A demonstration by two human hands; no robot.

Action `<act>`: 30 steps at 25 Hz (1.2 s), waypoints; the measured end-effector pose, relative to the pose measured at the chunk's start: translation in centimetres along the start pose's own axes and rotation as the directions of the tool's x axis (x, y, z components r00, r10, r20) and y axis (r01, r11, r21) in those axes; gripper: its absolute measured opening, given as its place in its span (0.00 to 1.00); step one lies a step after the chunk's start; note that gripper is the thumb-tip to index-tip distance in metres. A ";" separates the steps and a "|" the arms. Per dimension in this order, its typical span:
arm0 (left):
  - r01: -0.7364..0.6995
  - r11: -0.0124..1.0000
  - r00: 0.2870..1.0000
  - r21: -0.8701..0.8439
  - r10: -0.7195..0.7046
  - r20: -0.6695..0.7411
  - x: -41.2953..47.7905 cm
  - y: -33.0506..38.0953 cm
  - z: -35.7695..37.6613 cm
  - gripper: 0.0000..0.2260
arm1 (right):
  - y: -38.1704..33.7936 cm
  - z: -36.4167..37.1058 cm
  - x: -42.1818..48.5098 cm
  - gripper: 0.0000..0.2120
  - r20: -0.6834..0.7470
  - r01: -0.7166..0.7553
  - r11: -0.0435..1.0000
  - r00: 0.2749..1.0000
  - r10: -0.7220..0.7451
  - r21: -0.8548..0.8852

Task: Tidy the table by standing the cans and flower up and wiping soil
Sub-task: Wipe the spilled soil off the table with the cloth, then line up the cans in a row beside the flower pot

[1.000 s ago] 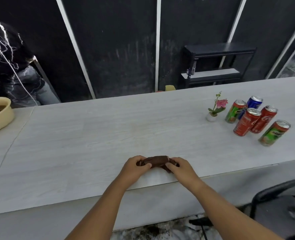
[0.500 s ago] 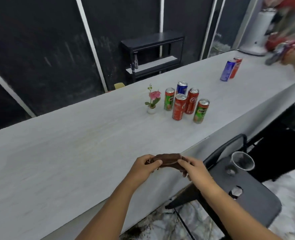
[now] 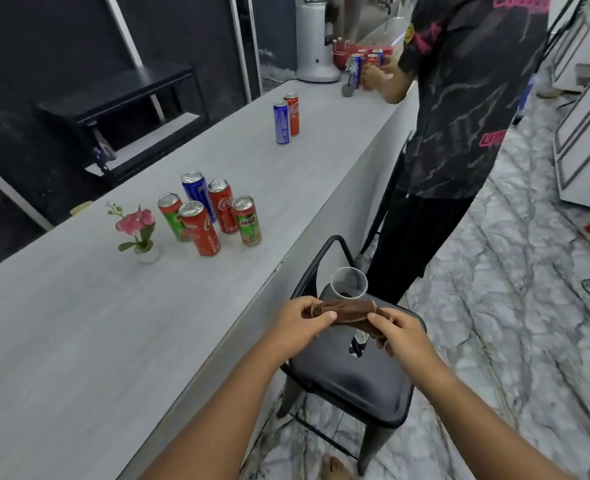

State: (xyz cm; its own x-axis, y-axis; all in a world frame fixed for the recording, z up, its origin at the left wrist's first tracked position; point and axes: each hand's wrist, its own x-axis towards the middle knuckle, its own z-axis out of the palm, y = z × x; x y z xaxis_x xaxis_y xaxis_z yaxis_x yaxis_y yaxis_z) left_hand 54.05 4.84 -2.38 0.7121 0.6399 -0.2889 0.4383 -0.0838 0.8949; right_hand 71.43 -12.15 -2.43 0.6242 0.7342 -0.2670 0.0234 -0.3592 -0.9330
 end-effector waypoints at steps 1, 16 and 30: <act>0.004 1.000 1.000 0.029 -0.004 0.031 0.7 -0.2 1.0 0.07 | 1.0 -0.7 0.1 0.10 -0.016 -0.019 1.000 1.000 0.019 -0.011; 0.160 0.854 0.953 0.495 -0.264 0.148 4.0 -8.4 10.2 0.17 | 16.1 0.1 0.1 0.17 -0.123 -0.271 0.702 0.959 0.255 -0.658; -0.150 0.643 0.889 0.751 0.420 -0.182 -5.9 -2.2 -0.9 0.20 | 1.5 8.3 -1.9 0.22 0.056 0.245 0.841 0.967 -0.249 -0.482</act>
State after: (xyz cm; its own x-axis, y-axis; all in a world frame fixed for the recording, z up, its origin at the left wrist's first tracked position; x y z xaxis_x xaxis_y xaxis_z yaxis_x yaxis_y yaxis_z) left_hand 48.43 1.90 -2.32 0.7174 0.6726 0.1815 0.5866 -0.7237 0.3636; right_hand 63.85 -9.30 -5.32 0.5538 0.8317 -0.0390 0.5488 -0.3998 -0.7342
